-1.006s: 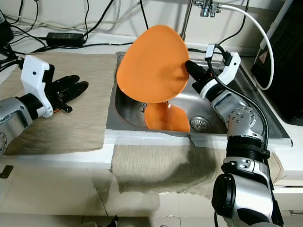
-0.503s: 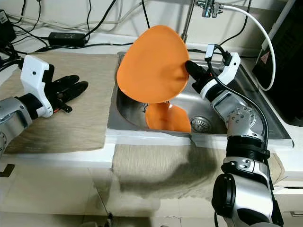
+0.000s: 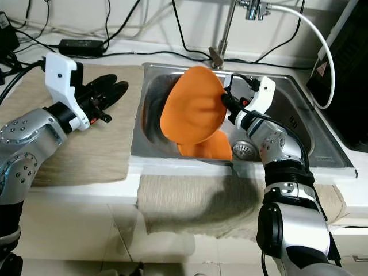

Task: Kitchen organization

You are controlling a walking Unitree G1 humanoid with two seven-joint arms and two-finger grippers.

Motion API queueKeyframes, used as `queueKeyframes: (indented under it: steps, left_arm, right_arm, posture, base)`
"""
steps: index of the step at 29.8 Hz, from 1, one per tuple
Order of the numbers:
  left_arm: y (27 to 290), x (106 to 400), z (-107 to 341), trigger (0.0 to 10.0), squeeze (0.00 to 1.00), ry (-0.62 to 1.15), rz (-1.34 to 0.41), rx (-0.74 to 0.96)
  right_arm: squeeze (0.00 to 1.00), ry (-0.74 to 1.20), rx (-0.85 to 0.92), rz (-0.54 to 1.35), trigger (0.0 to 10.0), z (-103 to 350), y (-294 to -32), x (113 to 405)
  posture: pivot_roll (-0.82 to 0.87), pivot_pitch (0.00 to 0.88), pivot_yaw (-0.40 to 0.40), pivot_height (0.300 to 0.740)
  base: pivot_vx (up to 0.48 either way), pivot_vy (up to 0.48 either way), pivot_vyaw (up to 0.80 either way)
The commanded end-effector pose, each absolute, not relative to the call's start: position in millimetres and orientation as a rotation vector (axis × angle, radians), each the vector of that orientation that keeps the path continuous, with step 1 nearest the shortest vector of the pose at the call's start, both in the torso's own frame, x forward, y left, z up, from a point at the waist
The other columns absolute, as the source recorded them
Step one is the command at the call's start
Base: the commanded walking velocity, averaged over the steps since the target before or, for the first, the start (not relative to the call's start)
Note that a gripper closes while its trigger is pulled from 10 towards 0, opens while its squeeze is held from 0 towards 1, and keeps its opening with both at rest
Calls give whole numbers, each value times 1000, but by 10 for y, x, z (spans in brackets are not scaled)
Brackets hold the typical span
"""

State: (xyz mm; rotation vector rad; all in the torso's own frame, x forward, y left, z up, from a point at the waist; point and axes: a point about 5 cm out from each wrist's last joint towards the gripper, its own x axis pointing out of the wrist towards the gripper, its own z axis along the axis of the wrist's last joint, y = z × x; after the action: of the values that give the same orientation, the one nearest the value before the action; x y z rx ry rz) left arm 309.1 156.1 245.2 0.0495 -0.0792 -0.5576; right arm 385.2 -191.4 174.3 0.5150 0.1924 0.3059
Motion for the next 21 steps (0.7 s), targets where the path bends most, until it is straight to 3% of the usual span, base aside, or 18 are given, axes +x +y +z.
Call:
queueKeyframes:
  steps: [1, 19, 20, 21]
  left_arm:
    - [1571, 3096, 2474, 10000, 0, -93, -556, 55]
    - [1429, 2978, 2339, 10000, 0, -19, -687, 102]
    - [1428, 2975, 2341, 10000, 0, -16, -695, 100]
    - [1425, 2967, 2341, 10000, 0, -12, -706, 101]
  right_arm:
    - [0, 123, 504, 310, 10000, 1907, -1951, 3898]
    - [0, 343, 481, 238, 10000, 1412, -1931, 3864]
    - [55, 356, 480, 233, 10000, 1389, -1935, 3857]
    - [608, 369, 475, 220, 10000, 1361, -1947, 3849]
  posture:
    - [8, 0, -62, 740]
    - [13, 0, -62, 740]
    - [13, 0, -62, 740]
    - [13, 0, -62, 740]
  base:
    - [0, 0, 0]
    - [0, 0, 0]
    - [0, 0, 0]
    - [0, 0, 0]
